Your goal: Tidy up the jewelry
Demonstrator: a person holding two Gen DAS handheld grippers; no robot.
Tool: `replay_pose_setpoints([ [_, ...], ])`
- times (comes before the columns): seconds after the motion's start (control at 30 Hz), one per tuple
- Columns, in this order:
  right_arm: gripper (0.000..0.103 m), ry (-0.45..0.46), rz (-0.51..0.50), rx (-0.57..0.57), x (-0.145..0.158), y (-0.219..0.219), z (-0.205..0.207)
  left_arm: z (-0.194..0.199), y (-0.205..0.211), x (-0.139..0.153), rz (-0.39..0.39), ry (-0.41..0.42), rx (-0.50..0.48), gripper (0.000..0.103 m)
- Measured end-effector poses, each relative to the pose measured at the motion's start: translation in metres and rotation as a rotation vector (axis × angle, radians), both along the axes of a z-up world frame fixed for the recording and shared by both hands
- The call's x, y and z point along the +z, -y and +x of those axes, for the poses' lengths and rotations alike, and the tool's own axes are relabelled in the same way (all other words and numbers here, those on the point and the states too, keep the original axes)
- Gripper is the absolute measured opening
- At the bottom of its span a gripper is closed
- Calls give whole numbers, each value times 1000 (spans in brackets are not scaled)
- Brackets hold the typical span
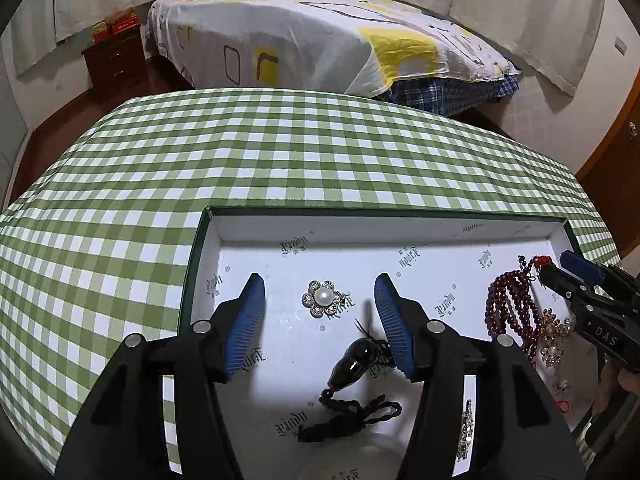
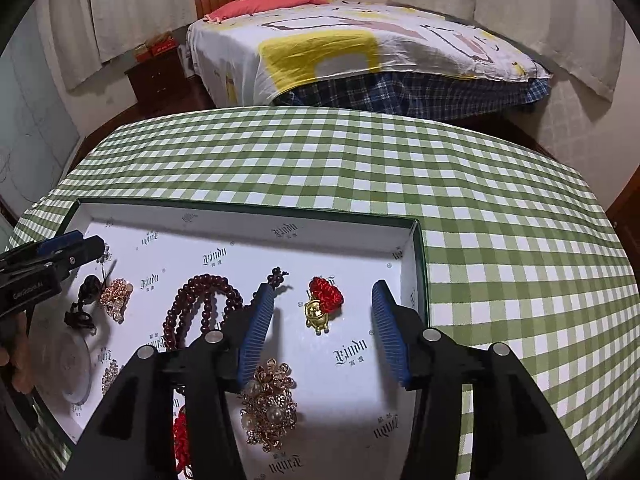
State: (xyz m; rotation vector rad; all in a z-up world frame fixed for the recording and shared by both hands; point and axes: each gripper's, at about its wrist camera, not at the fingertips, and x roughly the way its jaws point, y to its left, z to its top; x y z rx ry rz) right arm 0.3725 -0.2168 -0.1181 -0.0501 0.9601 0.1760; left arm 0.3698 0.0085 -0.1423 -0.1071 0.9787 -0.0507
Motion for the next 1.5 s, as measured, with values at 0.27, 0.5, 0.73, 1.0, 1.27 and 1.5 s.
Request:
replay_pose_setpoints([
  [0.27,65,89,8,-30,11,5,-11,-17,7,8,61,68,-3,69],
  [0.5,68,186,27,-60,32,7,-33,-38,10,29,90,151,1,78],
  [0.73,72,210,34,-57,38,0,-64,-68,19,43,141,200,5,88],
  [1.0,74,216,41,-62,40,-5,-110,-116,27,55,154,223,22,90],
  [1.27,76,229,57,-75,48,-6,-155,-163,35,68,167,244,27,91],
  [1.5,76,266,60,-70,66,-9,-193,-205,32,87,135,277,49,91],
])
